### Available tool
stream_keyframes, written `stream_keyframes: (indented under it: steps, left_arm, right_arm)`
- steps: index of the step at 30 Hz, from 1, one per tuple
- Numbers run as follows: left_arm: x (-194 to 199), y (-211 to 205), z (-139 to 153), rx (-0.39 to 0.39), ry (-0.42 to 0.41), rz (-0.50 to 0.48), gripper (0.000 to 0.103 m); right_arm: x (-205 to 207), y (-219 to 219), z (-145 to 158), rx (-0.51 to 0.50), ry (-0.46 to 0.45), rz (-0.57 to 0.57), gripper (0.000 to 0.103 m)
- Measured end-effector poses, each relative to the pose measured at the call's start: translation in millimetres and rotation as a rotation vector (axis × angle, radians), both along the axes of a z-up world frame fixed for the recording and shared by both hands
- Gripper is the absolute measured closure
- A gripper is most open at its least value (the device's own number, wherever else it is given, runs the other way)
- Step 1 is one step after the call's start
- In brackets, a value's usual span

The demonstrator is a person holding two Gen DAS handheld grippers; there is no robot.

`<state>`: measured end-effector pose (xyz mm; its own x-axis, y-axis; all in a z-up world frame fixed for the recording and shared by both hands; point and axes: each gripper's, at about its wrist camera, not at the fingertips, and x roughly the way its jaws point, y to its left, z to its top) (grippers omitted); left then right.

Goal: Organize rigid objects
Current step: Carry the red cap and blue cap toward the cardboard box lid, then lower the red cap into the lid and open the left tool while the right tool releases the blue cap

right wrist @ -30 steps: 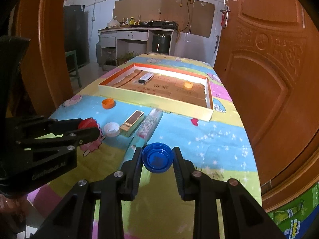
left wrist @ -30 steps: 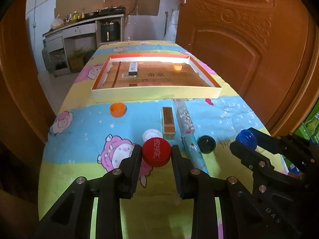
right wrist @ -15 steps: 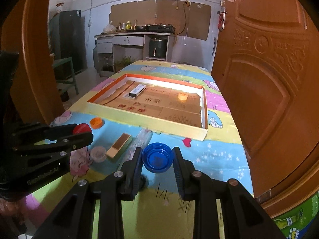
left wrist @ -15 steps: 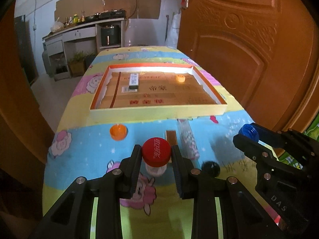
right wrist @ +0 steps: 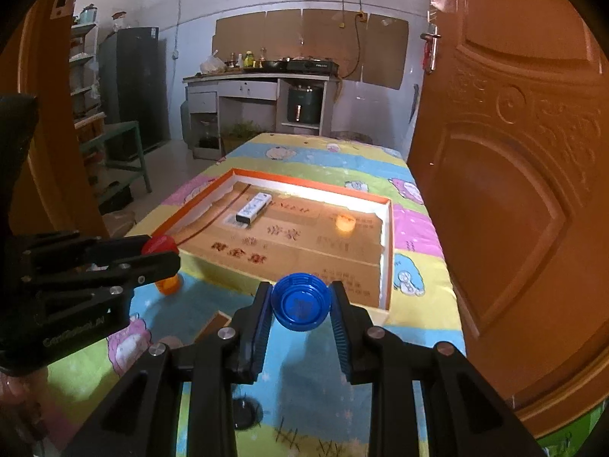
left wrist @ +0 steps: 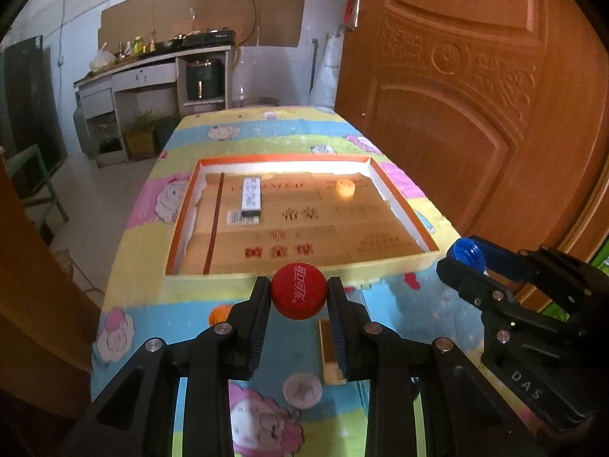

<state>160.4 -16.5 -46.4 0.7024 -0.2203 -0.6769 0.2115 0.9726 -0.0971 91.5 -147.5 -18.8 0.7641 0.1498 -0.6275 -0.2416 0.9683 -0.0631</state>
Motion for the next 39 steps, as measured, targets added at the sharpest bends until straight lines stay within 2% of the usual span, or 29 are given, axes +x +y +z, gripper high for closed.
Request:
stream_keyframes:
  steps: [8,17,39]
  left_arm:
    - [36.5,-6.0,8.5,0.000,0.008,-0.015,0.072]
    - [67.8,-17.6,4.1,-0.007,0.034,-0.032,0.072]
    - [170.0,-34.8,-27.7,0.002,0.141,-0.032,0.072]
  right_arm:
    - [32.8,-4.6,2.6,0.032,0.015,-0.013,0.073]
    - [63.1,-16.4,2.6,0.081,0.039,-0.034,0.073]
    - [143.8,-28.8,-26.7,0.080,0.152,-0.078,0.073]
